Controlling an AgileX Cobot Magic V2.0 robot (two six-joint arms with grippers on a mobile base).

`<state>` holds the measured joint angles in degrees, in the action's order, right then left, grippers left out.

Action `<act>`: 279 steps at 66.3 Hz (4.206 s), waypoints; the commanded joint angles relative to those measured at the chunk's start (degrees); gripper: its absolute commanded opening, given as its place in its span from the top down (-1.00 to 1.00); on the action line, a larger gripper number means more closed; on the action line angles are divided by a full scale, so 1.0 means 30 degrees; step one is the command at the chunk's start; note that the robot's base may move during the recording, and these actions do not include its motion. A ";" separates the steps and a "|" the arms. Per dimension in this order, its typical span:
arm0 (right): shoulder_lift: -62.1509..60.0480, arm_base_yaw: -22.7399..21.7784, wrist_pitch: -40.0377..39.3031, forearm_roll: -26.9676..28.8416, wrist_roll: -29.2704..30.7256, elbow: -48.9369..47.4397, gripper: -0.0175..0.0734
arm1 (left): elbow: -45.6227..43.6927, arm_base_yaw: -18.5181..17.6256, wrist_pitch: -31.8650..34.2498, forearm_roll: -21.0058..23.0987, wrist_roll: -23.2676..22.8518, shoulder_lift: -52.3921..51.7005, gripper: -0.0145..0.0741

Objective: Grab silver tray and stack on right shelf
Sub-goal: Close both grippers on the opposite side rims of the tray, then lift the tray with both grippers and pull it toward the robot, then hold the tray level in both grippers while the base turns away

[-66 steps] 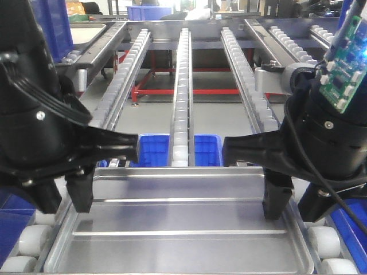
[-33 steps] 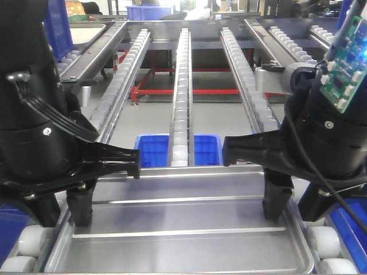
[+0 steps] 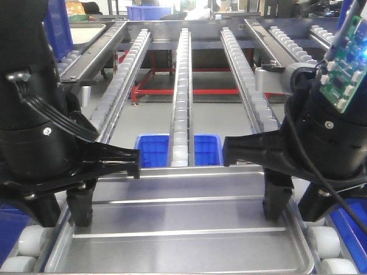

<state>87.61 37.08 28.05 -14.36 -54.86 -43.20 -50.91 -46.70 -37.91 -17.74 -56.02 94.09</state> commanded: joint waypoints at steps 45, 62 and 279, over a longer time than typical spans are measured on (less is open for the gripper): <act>0.0068 -0.0132 -0.0290 -0.0438 0.0066 -0.0503 -0.15 | -0.0485 -0.0146 0.0199 -0.0071 -0.0060 -0.0632 0.39; 0.0068 -0.0132 -0.0275 -0.0438 0.0066 -0.0503 0.05 | -0.0485 -0.0146 0.0199 -0.0071 -0.0060 -0.0632 0.43; -0.6138 0.7725 0.8409 -0.0308 -0.6954 -0.0806 0.50 | 0.1231 -0.6266 -0.6483 0.1423 -0.4200 -0.7842 0.90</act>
<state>70.66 60.14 54.33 -13.52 -75.40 -44.23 -45.94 -65.10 -57.77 -12.75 -67.98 72.14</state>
